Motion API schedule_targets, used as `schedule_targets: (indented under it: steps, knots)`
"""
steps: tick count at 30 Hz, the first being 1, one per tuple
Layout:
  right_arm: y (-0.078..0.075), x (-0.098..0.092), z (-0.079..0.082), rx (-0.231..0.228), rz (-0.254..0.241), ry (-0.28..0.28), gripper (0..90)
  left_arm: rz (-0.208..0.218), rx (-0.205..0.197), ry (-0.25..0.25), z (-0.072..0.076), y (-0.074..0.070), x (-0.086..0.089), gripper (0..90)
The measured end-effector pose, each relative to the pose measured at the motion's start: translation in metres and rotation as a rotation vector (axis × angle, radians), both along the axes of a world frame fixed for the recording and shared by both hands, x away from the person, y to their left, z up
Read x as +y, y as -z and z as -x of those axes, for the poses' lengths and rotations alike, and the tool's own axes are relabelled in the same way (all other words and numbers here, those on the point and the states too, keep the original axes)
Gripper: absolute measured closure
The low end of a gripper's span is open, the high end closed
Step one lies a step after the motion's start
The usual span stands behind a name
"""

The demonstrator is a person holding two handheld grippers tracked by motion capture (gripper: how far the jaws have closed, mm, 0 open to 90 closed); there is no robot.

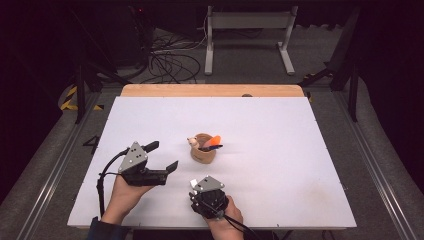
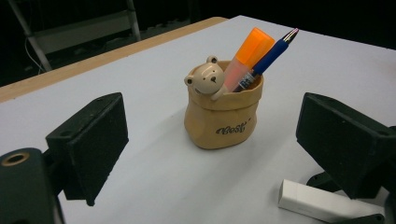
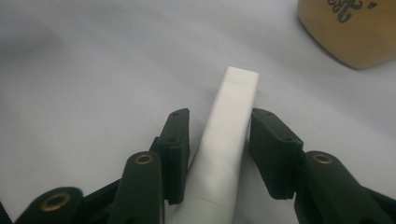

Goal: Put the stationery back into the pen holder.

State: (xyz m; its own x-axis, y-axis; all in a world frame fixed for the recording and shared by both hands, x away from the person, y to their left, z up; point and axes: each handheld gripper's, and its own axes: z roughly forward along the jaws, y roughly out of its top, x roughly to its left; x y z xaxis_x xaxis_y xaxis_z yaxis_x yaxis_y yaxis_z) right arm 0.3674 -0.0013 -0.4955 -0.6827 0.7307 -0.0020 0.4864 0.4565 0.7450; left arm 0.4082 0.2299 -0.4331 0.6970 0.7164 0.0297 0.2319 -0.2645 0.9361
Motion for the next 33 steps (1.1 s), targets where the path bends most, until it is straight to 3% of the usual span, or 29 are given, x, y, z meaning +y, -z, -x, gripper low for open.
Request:
schedule_targets:
  steps: [10, 24, 33]
  knots:
    - [0.0, -0.005, -0.004, -0.004, 0.0, -0.031, 67.5, -0.011, -0.006, 0.002, 0.0, 0.0, 0.0, 10.0]
    - [-0.005, -0.009, -0.017, -0.057, 0.066, -0.203, 69.7, -0.03, 0.003, 0.027, 0.0, 0.004, -0.003, 11.5]
    - [-0.02, -0.025, -0.036, -0.06, 0.034, -0.234, 69.7, -0.073, -0.014, 0.041, 0.0, 0.012, -0.011, 14.7]
